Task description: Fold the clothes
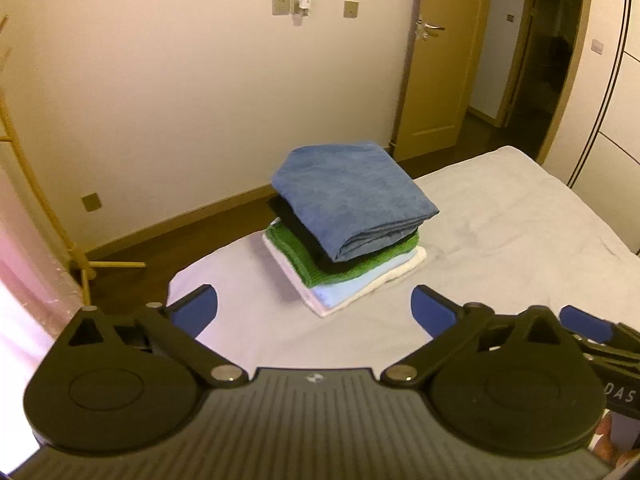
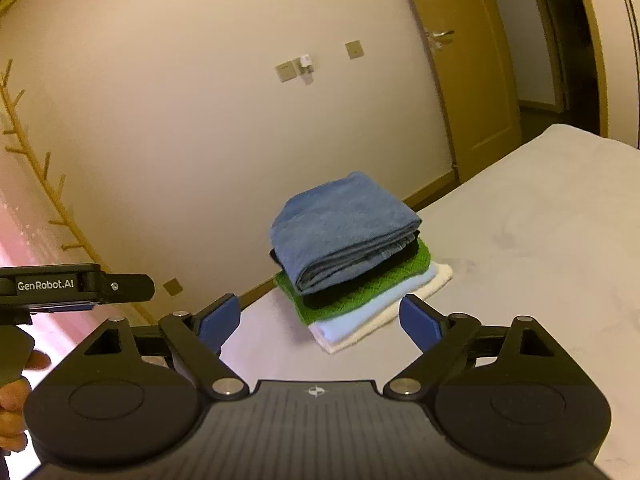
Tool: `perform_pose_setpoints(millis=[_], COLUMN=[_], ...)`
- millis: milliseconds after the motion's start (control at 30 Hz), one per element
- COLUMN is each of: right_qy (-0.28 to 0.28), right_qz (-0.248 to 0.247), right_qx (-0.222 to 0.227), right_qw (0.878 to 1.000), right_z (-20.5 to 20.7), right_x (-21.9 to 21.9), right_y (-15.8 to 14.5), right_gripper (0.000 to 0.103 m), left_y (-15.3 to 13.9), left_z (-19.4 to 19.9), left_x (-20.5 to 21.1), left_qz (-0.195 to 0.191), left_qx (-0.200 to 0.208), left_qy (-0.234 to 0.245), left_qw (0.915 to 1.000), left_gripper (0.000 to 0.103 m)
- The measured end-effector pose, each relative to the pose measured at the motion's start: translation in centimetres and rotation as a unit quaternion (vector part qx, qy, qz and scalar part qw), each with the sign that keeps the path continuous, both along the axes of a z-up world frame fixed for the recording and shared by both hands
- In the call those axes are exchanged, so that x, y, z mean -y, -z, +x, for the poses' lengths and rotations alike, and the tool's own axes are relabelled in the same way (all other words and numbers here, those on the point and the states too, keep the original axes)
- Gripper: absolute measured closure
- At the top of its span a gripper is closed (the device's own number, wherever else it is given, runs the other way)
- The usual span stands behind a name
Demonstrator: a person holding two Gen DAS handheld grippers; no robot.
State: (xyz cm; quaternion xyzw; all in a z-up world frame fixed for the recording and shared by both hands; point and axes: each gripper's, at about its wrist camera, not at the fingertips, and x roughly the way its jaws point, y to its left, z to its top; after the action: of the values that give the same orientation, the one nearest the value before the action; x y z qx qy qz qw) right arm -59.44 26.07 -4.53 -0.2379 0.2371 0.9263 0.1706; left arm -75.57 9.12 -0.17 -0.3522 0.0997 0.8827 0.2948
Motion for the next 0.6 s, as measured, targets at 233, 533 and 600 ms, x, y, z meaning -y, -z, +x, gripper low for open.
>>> perform_pose_setpoints(millis=[233, 533, 600], right_qy=[-0.016, -0.03, -0.033], right_qz=[0.009, 0.017, 0.018], right_qx=[0.008, 0.021, 0.025], right_qw=[1.0, 0.999, 0.999], right_z=[4.4, 8.2, 8.7], right_x=[2.2, 3.9, 4.0], right_y=[-1.0, -0.9, -0.6], right_gripper=[0.006, 0.003, 0.003], left_y=[0.4, 0.7, 0.9], left_z=[5.7, 11.4, 12.1], left_x=[2.5, 5.4, 5.6], left_qz=[-0.017, 0.009, 0.008], left_qx=[-0.027, -0.027, -0.023], left_qy=[-0.019, -0.056, -0.058], left_qw=[0.9993, 0.998, 0.998], left_gripper=[0.001, 0.001, 0.001])
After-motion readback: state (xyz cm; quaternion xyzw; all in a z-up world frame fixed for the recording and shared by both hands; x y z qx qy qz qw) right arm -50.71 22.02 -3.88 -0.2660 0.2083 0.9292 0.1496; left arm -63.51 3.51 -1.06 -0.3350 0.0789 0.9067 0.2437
